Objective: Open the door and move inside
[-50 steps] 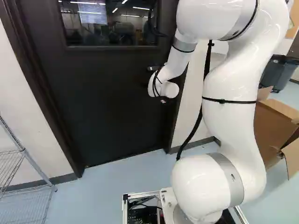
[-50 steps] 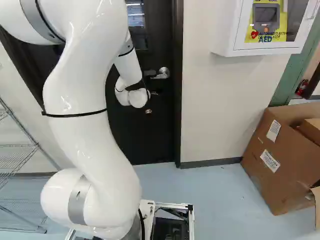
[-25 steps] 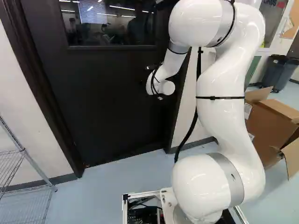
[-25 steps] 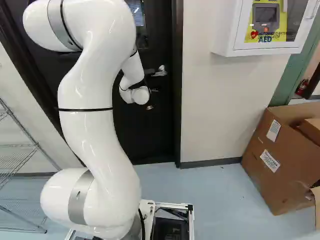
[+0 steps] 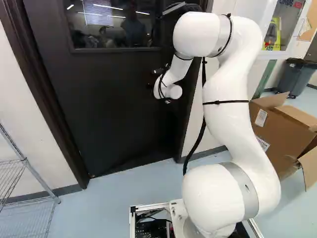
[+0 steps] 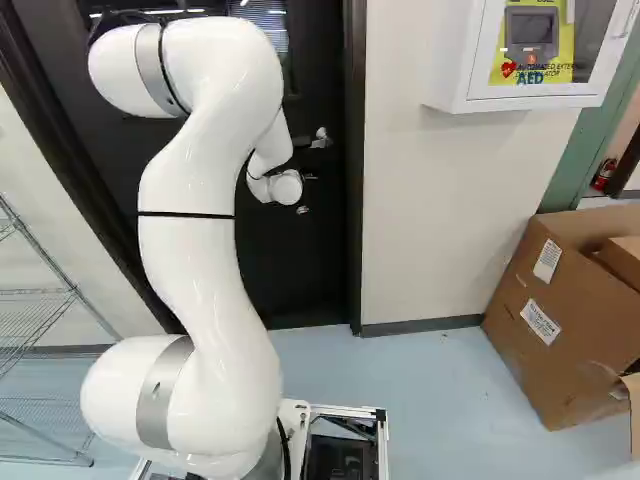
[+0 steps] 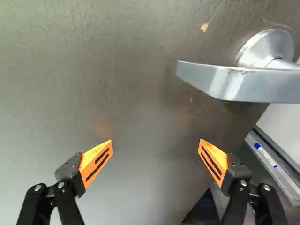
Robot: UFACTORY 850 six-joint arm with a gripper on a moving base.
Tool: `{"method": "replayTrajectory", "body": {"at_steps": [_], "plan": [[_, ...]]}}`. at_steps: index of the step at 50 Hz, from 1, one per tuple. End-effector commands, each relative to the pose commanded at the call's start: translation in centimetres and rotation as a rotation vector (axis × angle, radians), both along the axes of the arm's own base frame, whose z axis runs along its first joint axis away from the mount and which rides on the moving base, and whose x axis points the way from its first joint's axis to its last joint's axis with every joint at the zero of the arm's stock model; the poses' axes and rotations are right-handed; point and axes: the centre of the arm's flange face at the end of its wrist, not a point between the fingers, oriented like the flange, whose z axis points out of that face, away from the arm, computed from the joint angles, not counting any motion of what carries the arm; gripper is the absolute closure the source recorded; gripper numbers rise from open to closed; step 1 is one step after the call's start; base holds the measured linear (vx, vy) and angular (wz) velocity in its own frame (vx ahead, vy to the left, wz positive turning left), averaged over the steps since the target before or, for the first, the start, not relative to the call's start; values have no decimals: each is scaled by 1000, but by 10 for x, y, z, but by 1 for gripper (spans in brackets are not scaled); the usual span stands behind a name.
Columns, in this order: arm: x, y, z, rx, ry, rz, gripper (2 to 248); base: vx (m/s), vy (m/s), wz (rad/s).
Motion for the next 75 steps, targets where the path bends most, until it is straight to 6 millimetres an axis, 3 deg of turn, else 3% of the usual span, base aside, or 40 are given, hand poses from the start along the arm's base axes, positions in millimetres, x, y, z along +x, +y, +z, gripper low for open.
{"method": "replayTrajectory", "body": {"at_steps": [50, 59, 75], "plan": [[96, -3, -20, 2, -91, -8, 3, 0, 0, 0], [97, -3, -20, 2, -92, -7, 3, 0, 0, 0], [70, 4, -14, 2, -63, 3, 3, 0, 0, 0]]}}
